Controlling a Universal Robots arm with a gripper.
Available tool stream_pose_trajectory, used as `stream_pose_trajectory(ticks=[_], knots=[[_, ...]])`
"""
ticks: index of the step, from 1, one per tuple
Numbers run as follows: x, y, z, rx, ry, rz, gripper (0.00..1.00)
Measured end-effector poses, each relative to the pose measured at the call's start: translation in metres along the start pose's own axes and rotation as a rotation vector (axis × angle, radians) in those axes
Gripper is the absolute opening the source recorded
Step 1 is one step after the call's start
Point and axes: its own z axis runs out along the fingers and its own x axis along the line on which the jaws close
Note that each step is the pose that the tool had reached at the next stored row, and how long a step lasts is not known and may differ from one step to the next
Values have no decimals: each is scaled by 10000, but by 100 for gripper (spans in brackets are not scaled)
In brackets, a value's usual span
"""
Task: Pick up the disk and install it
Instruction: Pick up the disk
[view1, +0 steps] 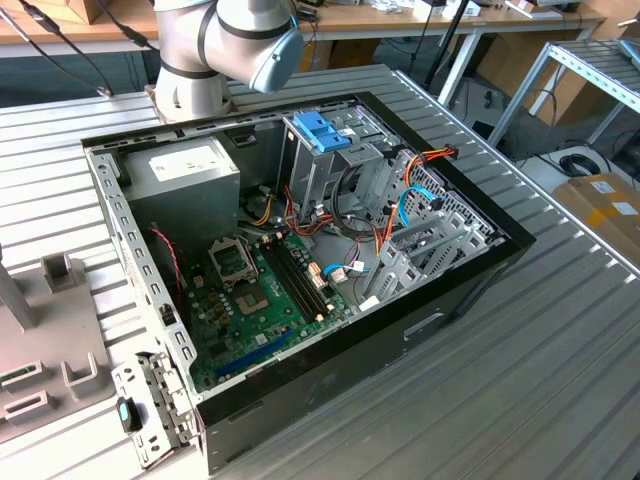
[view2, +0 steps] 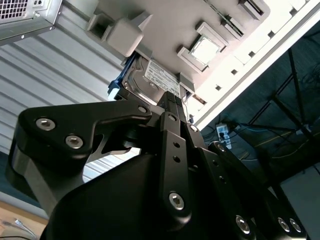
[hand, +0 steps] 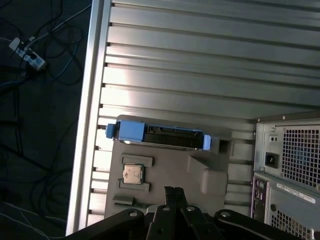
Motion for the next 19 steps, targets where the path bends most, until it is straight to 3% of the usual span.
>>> stream_pose_trajectory(ticks=[19], knots=[[0, 0, 0, -29, 52, -1178, 10]])
